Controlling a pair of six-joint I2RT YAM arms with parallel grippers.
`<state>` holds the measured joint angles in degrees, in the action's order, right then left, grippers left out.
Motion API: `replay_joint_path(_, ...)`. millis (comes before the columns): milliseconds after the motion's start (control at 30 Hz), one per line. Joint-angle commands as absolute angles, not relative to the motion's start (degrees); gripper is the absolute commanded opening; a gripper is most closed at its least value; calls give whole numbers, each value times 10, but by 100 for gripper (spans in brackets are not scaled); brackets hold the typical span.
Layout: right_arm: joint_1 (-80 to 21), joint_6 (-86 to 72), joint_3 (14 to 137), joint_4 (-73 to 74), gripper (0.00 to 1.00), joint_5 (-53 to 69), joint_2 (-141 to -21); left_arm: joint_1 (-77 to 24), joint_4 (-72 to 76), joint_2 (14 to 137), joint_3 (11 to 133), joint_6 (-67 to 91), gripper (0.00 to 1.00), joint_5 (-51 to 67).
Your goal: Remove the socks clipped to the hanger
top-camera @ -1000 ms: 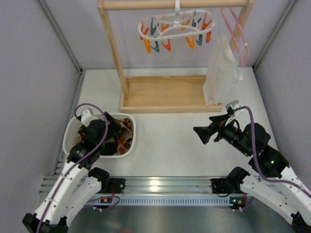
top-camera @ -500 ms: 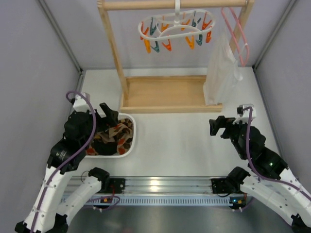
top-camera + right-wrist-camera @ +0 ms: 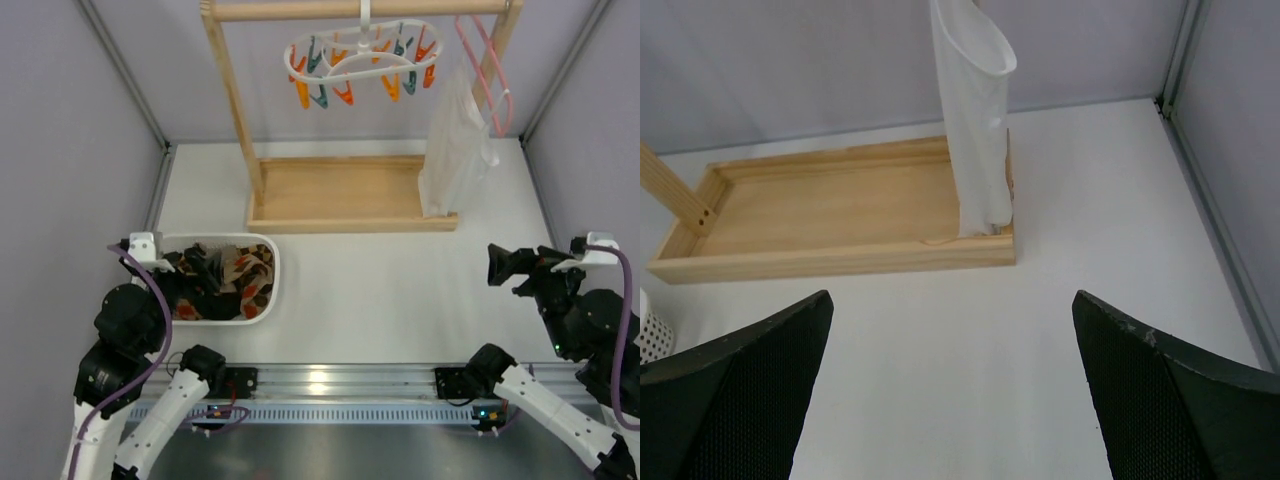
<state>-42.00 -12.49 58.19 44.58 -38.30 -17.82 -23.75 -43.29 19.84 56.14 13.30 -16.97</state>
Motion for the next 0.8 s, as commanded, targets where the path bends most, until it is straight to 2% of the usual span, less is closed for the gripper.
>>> replay_joint_path(0, -426, -81, 567, 475, 99, -395, -153, -241, -359, 177, 502, 126, 99, -170)
replay_joint_path(333, -426, -65, 561, 475, 99, -378, -182, -240, -340, 195, 474, 136, 99, -160)
replay_joint_path(467, -425, -75, 559, 483, 100, -382, -185, -236, -337, 205, 466, 128, 99, -123)
replay_joint_path(767, -426, -79, 557, 482, 99, -390, -182, -143, -337, 239, 468, 135, 99, -90)
